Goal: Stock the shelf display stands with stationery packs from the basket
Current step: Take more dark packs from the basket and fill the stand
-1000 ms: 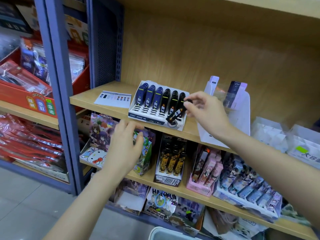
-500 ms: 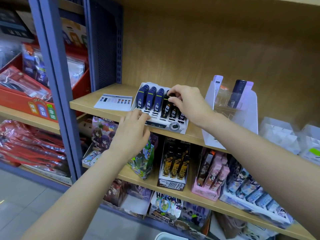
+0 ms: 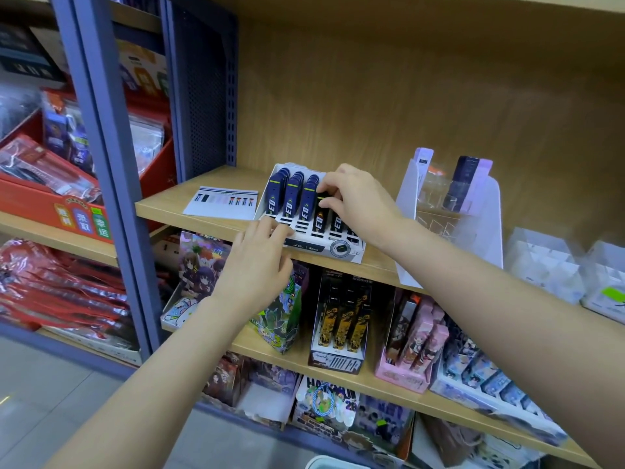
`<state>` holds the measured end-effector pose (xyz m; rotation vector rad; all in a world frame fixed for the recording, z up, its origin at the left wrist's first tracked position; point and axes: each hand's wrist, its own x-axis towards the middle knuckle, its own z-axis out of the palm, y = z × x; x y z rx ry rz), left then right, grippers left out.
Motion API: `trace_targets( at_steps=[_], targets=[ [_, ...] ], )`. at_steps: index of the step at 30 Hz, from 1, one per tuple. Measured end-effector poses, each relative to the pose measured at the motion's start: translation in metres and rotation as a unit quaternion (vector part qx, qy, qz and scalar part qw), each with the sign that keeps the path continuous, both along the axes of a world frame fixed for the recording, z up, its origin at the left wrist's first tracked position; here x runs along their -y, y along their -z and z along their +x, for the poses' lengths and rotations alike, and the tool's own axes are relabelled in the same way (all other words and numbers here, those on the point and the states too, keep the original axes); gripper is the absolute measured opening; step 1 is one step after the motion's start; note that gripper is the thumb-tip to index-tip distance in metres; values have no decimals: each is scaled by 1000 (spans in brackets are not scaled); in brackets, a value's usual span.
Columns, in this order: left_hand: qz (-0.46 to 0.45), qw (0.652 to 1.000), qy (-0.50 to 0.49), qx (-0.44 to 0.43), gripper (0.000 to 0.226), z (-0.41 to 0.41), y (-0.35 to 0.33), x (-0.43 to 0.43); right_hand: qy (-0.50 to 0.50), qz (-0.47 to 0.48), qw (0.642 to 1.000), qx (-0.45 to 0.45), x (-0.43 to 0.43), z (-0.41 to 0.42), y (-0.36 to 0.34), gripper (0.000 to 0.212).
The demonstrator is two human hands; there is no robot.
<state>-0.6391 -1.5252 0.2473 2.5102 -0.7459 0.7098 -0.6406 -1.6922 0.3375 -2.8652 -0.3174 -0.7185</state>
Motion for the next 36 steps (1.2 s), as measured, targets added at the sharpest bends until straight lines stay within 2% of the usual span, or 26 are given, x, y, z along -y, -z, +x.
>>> trace_targets(
  at_steps=[2,4,7,11,15,17,20,23,26,28,31,33,36],
  targets=[
    [10,1000,0,6,32,-1,0,-2,5,-16,1000,25,0,-4,5,28],
    [36,998,8,55,25,-6,2,-6,-1,-29,996,79,1,-14,16,31],
    [27,991,24,126,24,-28,15,-10,-48,-45,985,160,8,-41,42,25],
    [26,990,60,128,22,-62,66,-4,-103,-84,983,126,24,-86,98,25],
    [46,997,59,10,19,-85,139,5,-108,-125,986,8,47,-127,180,16],
    [69,994,64,-60,19,-97,178,10,-96,-119,985,-77,60,-147,224,9],
    [85,976,68,-189,16,-110,234,16,-75,-84,973,-200,78,-176,287,13],
    [71,938,47,-335,23,-124,279,24,-38,-31,938,-342,85,-203,343,28],
    [80,907,31,-412,31,-138,313,31,35,63,880,-469,83,-224,394,32],
    [57,875,36,-480,36,-148,330,33,45,131,843,-519,75,-233,421,28],
    [-19,825,7,-564,41,-161,342,37,51,195,803,-561,55,-240,450,35],
    [-44,804,-10,-593,43,-167,345,42,72,207,798,-562,41,-239,460,40],
    [-70,802,-30,-593,44,-171,349,46,70,185,809,-554,29,-234,471,50]
  ],
)
